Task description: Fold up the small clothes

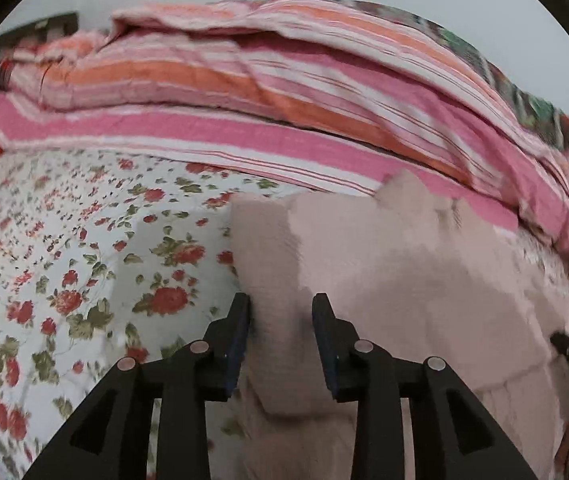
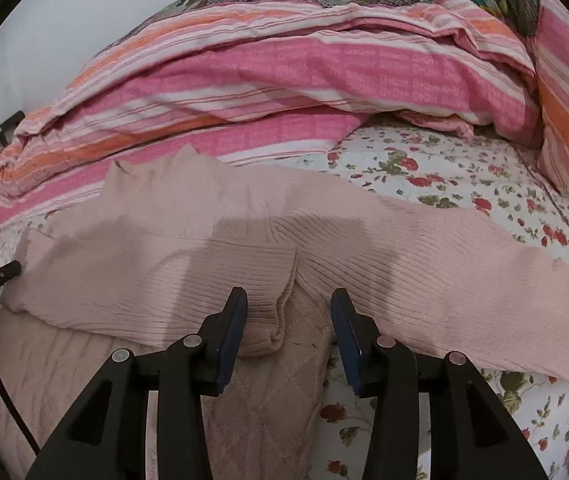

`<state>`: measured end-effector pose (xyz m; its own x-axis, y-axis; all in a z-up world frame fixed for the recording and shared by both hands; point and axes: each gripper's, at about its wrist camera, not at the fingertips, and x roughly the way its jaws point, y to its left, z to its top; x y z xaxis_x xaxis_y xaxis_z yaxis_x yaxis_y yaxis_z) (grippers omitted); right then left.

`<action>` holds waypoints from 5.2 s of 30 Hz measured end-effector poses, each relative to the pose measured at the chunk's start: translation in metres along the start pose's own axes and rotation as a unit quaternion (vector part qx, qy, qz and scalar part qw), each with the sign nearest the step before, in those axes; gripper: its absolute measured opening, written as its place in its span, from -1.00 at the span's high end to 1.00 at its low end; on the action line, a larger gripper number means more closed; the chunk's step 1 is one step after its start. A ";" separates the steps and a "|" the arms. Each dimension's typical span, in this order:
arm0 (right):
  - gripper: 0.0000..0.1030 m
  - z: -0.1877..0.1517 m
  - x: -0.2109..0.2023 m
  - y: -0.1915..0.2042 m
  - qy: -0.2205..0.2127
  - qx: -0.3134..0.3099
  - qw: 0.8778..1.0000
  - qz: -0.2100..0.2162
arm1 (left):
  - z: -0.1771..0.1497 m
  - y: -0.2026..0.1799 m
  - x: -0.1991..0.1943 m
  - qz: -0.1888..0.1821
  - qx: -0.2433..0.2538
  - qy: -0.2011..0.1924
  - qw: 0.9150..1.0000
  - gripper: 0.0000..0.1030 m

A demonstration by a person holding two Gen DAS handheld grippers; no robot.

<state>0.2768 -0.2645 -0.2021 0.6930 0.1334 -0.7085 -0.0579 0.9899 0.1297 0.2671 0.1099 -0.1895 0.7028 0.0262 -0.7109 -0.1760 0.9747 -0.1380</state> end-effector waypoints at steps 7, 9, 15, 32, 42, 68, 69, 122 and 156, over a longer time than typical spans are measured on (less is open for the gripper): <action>0.10 -0.001 -0.004 -0.004 -0.002 0.006 1.000 0.020 | -0.023 -0.023 0.007 0.029 0.052 0.013 0.998 -0.40; 0.10 -0.001 -0.006 -0.003 -0.002 0.006 1.000 0.023 | -0.023 -0.027 0.006 0.044 0.059 0.010 0.997 -0.43; -0.01 -0.015 -0.042 -0.015 -0.009 -0.018 0.999 0.034 | -0.022 -0.025 0.009 0.038 0.054 0.020 0.998 -0.42; -0.17 -0.087 -0.142 -0.252 -0.032 0.147 0.981 -0.119 | -0.019 -0.024 0.017 0.031 0.050 0.029 0.998 -0.49; -0.20 -0.077 -0.128 -0.282 -0.056 0.201 0.973 -0.096 | -0.019 -0.025 0.020 0.035 0.046 0.032 0.998 -0.59; 0.88 0.040 -0.173 -0.139 -0.125 0.058 0.978 -0.156 | -0.017 0.001 0.005 -0.020 -0.007 0.029 0.999 -0.61; 0.88 0.047 -0.175 -0.122 -0.129 0.046 0.979 -0.151 | -0.018 0.003 0.002 -0.017 -0.007 0.029 0.999 -0.61; -0.15 -0.050 -0.040 0.045 -0.031 -0.063 0.997 -0.032 | -0.008 0.028 -0.023 -0.130 -0.007 -0.022 0.991 -0.06; -0.14 -0.059 -0.039 0.063 -0.051 -0.102 0.986 -0.122 | 0.002 0.024 0.010 -0.115 0.017 0.023 0.993 0.31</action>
<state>0.2034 -0.2047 -0.2072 0.7717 -0.1049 -0.6272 -0.0175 0.9824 -0.1858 0.2710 0.1341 -0.1986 0.6889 -0.2082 -0.6943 0.0099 0.9605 -0.2781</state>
